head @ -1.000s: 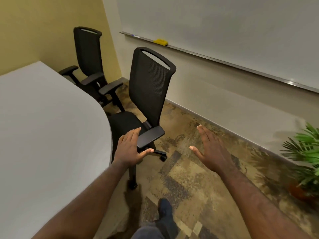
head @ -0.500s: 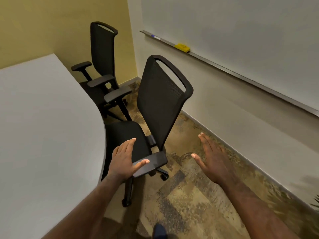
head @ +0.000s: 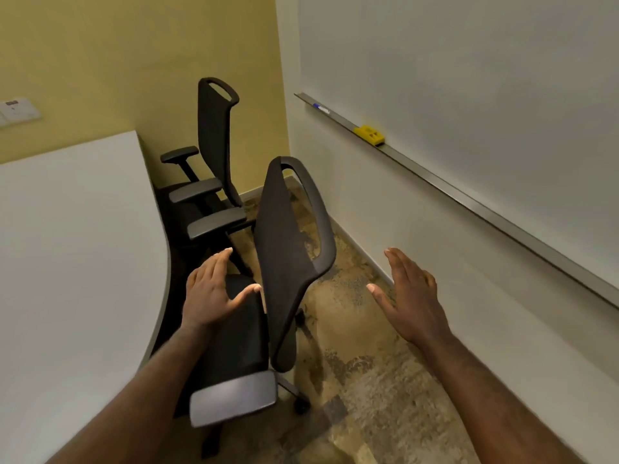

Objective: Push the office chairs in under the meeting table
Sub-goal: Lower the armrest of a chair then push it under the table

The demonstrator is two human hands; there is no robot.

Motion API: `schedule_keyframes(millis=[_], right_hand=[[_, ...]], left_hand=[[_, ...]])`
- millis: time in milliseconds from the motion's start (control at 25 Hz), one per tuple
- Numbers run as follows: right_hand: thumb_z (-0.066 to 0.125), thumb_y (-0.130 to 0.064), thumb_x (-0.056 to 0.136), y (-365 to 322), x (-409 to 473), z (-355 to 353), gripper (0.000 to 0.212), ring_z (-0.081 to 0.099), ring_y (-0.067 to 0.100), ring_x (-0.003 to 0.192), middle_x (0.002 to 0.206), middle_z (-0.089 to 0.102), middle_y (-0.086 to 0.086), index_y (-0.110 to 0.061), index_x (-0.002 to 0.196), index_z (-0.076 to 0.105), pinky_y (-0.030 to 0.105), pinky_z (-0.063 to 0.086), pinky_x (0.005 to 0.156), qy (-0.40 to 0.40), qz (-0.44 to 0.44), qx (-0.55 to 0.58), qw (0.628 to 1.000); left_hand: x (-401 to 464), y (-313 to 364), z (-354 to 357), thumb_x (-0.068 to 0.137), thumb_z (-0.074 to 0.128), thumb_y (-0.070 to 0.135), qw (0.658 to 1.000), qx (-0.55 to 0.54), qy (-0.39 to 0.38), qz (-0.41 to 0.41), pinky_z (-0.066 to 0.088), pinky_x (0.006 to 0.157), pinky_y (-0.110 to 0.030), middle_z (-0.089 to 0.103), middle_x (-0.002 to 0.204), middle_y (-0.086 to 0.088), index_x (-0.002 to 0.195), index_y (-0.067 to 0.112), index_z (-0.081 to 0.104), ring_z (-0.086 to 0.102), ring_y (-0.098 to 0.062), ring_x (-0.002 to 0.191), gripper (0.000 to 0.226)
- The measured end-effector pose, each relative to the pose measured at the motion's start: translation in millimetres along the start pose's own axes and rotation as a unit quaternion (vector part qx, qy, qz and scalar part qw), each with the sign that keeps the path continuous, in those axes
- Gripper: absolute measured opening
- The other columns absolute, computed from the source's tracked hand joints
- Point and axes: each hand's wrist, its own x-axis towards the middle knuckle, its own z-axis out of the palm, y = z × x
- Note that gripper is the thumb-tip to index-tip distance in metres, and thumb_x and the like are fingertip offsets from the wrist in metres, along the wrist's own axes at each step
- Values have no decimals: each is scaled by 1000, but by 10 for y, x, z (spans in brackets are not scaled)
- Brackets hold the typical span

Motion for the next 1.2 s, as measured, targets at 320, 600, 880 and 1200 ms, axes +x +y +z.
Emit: schedule_keyframes(millis=[320, 600, 880, 1200], right_hand=[[33, -58, 92, 450, 1410, -339, 69, 26, 20, 140, 155, 26, 4, -19, 148, 19, 39, 17, 111, 25, -108, 13, 994], [32, -59, 90, 404, 2826, -133, 71, 29, 22, 139, 154, 29, 5, -18, 147, 22, 41, 20, 111, 29, -185, 47, 981], [35, -58, 92, 101, 4032, 135, 70, 26, 20, 141, 155, 27, 4, -19, 147, 22, 41, 20, 113, 12, -258, 98, 961], [41, -54, 93, -225, 5411, 688, 69, 22, 18, 142, 156, 26, 3, -18, 148, 23, 36, 12, 112, -72, -393, 135, 907]], left_hand=[[1014, 717, -178, 77, 27, 87, 995, -9, 94, -21, 26, 114, -46, 41, 150, -12, 149, 14, 31, 34, -26, 140, 102], [1959, 683, -41, 77, 30, 86, 989, -37, 133, -58, 29, 113, -46, 41, 150, -12, 149, 13, 31, 35, -26, 138, 103], [2647, 468, 14, 77, 31, 86, 986, -13, 132, -103, 34, 110, -46, 43, 148, -10, 148, 14, 33, 39, -26, 136, 101], [3226, 296, 196, 80, 30, 84, 962, 21, 168, -215, 33, 103, -37, 48, 144, -9, 145, 14, 37, 45, -26, 130, 96]])
